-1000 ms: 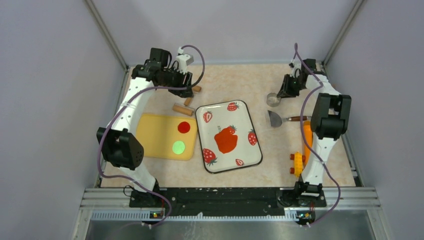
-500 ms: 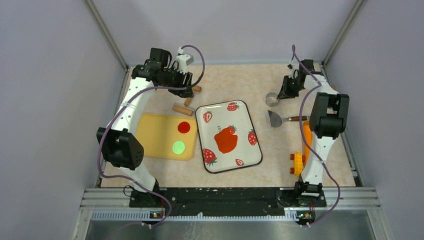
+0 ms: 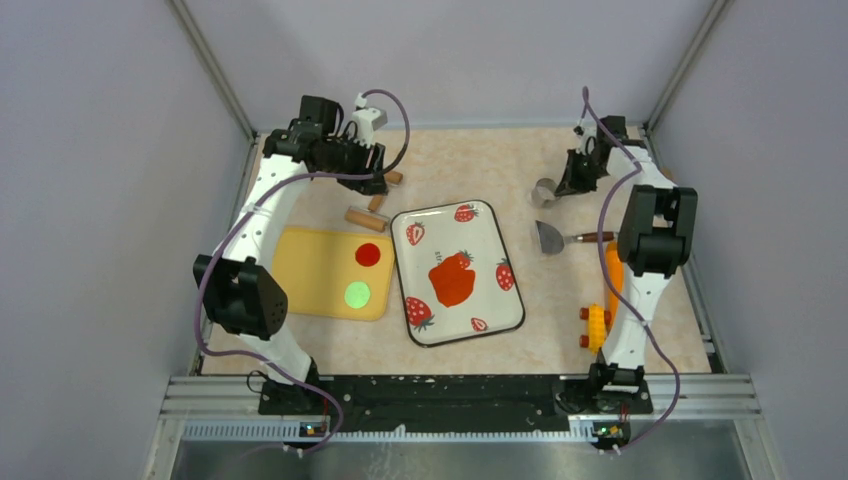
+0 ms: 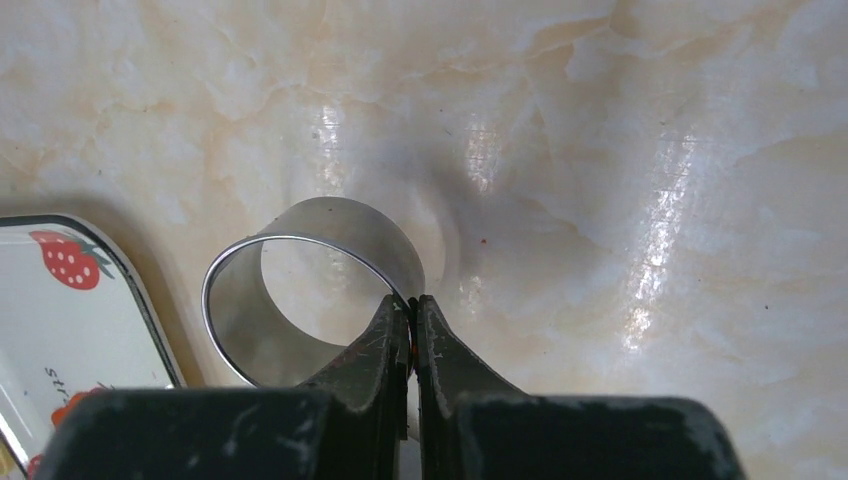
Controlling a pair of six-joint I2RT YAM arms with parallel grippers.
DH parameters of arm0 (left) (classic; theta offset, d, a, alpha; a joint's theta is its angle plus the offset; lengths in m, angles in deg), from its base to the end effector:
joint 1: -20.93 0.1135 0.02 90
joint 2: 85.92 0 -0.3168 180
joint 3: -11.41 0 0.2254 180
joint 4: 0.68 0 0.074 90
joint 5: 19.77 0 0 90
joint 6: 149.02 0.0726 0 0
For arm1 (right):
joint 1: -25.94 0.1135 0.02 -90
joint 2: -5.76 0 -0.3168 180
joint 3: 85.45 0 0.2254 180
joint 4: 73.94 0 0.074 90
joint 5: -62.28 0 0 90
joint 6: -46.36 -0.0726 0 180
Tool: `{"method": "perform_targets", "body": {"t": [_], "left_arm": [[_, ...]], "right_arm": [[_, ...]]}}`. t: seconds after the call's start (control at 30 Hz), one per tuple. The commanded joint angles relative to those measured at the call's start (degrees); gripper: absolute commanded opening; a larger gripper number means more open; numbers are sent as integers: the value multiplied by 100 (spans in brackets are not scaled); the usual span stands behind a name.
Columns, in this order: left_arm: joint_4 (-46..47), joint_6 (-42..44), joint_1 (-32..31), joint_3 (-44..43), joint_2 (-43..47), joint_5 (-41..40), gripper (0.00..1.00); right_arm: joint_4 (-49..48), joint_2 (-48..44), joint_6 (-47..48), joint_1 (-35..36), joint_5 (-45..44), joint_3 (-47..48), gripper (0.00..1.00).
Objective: Roll out the dumpling wrappers from the dough
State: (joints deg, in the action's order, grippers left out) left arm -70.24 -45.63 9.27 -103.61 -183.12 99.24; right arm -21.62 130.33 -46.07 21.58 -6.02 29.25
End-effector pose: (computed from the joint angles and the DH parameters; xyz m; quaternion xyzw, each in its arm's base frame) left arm 0.3449 -0.1071 0.3888 0.2785 0.8751 -0.2318 0.3208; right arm 0.4884 -0.0103 0.2106 0.0113 0.9543 0.1787 0.2391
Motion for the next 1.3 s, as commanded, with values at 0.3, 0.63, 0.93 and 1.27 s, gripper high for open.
{"method": "perform_targets", "body": {"t": [0.3,0.63,0.93,1.27], "left_arm": [[1148,-2056,-281,360,157,1250,53],[3657,-3314,-1419,2046,415,1369,55],[5294,-4711,-763,4563,1079,1394,54],[4876,-4312,200,4664,1623,611,58]], "right_arm": [[181,-2820,-992,1379,-1616,-1380,0],[-7,-3137,-1174,3247,-1695,-2228,0],[-14,-2808,-181,4047,-1110,-2354,0],[-62,-2306,1445,4841,-1356,-2111,0]]}}
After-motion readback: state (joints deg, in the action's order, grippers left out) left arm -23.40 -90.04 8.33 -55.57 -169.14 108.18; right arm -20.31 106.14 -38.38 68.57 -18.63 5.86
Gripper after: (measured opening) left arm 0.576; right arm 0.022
